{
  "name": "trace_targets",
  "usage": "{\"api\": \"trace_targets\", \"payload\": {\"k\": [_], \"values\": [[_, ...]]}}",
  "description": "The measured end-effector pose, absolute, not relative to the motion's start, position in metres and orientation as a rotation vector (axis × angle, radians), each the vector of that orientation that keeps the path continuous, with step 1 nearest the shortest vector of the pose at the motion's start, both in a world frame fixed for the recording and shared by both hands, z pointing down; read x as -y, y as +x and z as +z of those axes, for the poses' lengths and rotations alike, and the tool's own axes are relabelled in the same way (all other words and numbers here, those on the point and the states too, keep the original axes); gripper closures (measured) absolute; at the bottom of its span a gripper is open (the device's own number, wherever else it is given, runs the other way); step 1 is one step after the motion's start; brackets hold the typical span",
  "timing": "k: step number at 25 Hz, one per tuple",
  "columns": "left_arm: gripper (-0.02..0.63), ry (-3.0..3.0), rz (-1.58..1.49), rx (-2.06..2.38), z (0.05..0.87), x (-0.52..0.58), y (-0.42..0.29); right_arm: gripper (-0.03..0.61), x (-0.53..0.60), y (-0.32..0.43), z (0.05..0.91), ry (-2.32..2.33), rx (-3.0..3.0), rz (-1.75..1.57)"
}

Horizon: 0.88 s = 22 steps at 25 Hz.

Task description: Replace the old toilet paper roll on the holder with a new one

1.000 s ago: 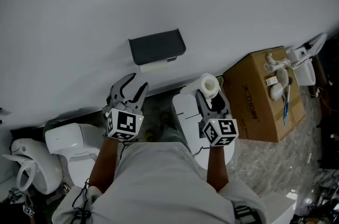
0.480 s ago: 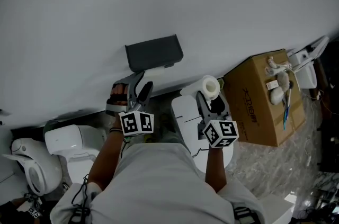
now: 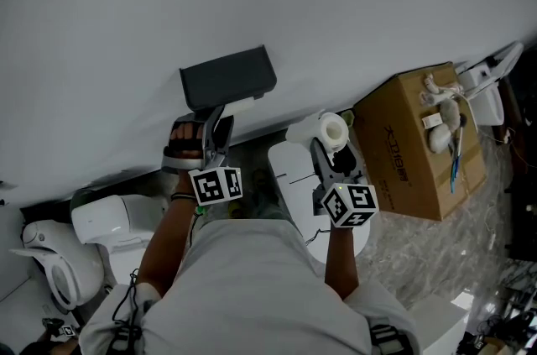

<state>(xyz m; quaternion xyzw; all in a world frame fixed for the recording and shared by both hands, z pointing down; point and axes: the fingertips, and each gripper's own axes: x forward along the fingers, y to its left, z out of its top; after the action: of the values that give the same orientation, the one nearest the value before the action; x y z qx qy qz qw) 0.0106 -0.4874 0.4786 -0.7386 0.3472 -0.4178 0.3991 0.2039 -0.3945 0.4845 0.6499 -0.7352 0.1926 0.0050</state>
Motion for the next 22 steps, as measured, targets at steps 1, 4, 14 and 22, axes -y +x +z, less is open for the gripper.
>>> {"api": "trace_targets", "payload": {"k": [1, 4, 14, 22], "values": [[0.408, -1.864, -1.056, -0.874, 0.479, 0.488, 0.014, 0.314, 0.396, 0.205, 0.485, 2.036, 2.305, 0.602], [0.41, -1.867, -1.036, -0.857, 0.479, 0.489, 0.026, 0.314, 0.396, 0.209, 0.484, 2.043, 2.313, 0.599], [0.416, -1.873, -1.001, -0.795, 0.482, 0.494, 0.068, 0.314, 0.385, 0.242, 0.491, 2.129, 2.237, 0.639], [0.419, -1.858, -0.947, -0.712, 0.48, 0.489, 0.113, 0.314, 0.371, 0.268, 0.501, 2.204, 2.178, 0.68]]}}
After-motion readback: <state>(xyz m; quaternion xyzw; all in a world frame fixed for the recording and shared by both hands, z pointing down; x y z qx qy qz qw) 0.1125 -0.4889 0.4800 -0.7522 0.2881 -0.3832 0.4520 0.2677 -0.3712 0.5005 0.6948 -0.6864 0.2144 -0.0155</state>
